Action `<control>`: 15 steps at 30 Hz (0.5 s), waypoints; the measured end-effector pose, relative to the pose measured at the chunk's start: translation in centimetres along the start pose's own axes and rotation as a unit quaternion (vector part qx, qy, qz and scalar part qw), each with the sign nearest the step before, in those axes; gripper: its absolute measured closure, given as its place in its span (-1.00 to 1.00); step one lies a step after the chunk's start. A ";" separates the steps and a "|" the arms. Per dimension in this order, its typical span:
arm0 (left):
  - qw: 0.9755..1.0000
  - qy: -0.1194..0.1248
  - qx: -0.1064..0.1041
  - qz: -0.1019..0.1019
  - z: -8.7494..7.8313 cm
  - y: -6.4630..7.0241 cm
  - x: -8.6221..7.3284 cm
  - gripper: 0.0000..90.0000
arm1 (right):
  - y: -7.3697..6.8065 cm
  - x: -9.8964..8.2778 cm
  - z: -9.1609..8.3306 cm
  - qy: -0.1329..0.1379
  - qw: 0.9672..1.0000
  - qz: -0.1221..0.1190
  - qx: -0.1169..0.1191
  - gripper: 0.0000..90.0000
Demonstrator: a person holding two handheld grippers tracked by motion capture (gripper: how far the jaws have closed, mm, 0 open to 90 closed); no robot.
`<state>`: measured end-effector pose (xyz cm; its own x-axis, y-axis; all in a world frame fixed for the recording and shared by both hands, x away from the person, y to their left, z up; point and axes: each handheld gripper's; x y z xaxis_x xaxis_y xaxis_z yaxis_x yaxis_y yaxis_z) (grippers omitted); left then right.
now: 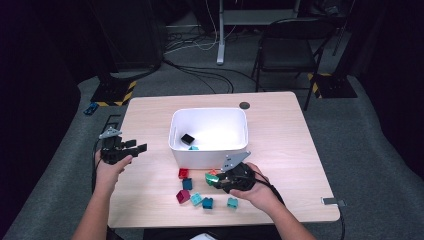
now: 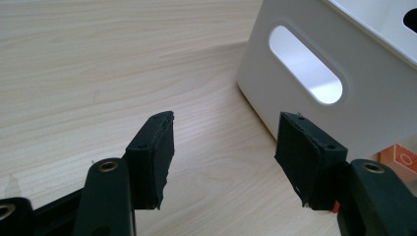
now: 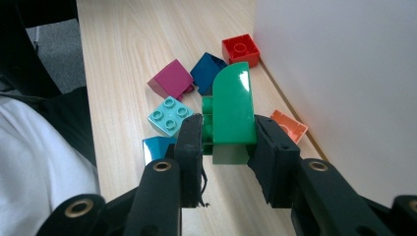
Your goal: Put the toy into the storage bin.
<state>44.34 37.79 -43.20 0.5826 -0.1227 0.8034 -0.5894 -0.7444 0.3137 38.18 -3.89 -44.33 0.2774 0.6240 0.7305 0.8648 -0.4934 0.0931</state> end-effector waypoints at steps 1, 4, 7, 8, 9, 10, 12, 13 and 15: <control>1.000 0.000 0.000 0.000 0.0 0.0 0.0 -0.12 | 0.0 0.2 -0.2 -0.001 1.000 0.004 0.000 0.47; 1.000 0.002 0.000 0.000 -0.1 0.0 0.0 -0.12 | 0.1 0.8 -0.7 -0.001 1.000 0.002 0.000 0.47; 1.000 0.004 0.000 -0.001 -0.1 0.0 0.0 -0.12 | 0.3 1.5 -1.2 -0.001 1.000 0.005 0.005 0.47; 1.000 0.003 0.000 -0.002 -0.1 -0.1 0.0 -0.12 | 0.3 1.7 -1.4 0.000 1.000 0.009 0.006 0.47; 1.000 0.003 0.000 -0.003 -0.1 -0.1 0.0 -0.12 | 0.4 2.0 -1.6 0.001 1.000 0.009 0.006 0.47; 1.000 0.008 0.001 -0.003 -0.1 -0.1 0.0 -0.12 | 0.4 2.3 -1.8 0.002 1.000 0.013 0.006 0.47; 1.000 0.008 0.001 -0.003 -0.1 -0.1 0.0 -0.12 | 0.5 2.7 -2.1 0.003 1.000 0.014 0.007 0.47; 1.000 0.003 -0.001 -0.003 -0.1 -0.1 0.0 -0.12 | 0.5 2.9 -2.3 0.004 1.000 0.016 0.006 0.47; 1.000 0.002 -0.001 -0.003 -0.1 -0.1 0.0 -0.12 | 0.7 3.4 -2.6 0.008 1.000 0.015 0.005 0.47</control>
<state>44.32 37.88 -43.19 0.5842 -0.1154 0.8033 -0.5871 -0.7436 0.3202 38.66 -3.75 -40.02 0.2972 0.5989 0.7437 0.8604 -0.5057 0.0634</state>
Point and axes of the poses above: each handheld gripper's, and its own axes: z roughly forward along the jaws, x roughly out of its top, y roughly to its right, and after that the axes turned 12 degrees about -x, right-handed
